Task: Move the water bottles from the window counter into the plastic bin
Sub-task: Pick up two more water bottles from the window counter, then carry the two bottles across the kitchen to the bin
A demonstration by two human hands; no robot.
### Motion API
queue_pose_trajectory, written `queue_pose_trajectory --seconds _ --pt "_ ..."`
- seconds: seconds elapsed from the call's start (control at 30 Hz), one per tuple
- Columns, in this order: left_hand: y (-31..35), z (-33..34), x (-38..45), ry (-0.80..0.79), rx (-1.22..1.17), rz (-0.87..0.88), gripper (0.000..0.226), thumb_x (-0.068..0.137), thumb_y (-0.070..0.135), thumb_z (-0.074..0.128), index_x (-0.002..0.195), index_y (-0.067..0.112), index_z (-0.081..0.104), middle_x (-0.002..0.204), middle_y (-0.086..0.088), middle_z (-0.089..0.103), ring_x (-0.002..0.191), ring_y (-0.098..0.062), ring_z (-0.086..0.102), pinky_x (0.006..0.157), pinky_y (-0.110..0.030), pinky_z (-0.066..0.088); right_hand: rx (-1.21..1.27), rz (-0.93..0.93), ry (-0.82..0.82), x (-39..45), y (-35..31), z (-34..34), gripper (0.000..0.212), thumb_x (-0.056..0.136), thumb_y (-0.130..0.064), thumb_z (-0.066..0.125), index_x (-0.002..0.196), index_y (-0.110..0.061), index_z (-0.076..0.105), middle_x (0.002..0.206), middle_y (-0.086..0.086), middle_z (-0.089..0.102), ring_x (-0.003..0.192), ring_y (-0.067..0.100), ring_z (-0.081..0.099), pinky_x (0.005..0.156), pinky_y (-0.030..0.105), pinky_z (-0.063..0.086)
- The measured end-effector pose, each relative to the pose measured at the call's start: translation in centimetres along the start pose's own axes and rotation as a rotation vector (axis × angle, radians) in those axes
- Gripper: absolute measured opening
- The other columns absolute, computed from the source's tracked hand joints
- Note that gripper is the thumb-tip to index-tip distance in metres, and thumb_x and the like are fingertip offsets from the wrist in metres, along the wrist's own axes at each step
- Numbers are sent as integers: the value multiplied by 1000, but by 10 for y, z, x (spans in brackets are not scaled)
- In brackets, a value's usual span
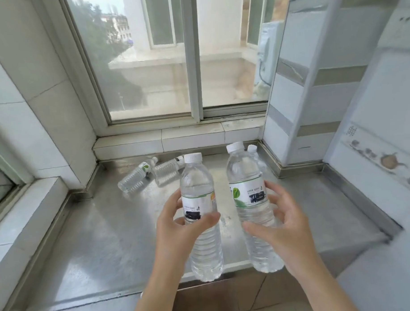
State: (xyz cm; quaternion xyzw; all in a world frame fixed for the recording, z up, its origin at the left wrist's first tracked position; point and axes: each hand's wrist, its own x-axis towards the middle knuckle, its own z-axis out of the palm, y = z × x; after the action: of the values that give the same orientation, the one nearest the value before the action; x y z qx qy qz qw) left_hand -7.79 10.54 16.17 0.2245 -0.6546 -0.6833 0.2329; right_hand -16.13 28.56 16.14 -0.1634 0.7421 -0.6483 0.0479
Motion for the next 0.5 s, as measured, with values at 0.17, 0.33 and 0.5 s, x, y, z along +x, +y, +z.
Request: queue_pose_trajectory --seconds 0.17,0.33,0.5 --pt "3 38 -27 -164 -14 -6 65 55 10 93 111 34 70 105 1 74 79 -17 76 65 -26 58 -72 16 113 -48 -7 -47 85 52 -16 91 119 -53 54 114 -15 65 106 4 59 86 30 48" --pt "6 85 -58 -349 -8 -14 65 53 14 91 112 29 70 104 1 75 81 -19 76 64 -25 57 -67 39 316 -97 -9 -98 87 43 -29 87 120 -50 53 116 -14 65 103 11 63 86 46 53" --pt "7 142 -109 -543 12 -32 72 43 30 90 112 36 69 104 5 75 85 -18 75 77 -38 60 -58 61 536 -163 -12 -162 84 46 -12 88 114 -50 58 109 -13 67 91 2 65 78 34 55"
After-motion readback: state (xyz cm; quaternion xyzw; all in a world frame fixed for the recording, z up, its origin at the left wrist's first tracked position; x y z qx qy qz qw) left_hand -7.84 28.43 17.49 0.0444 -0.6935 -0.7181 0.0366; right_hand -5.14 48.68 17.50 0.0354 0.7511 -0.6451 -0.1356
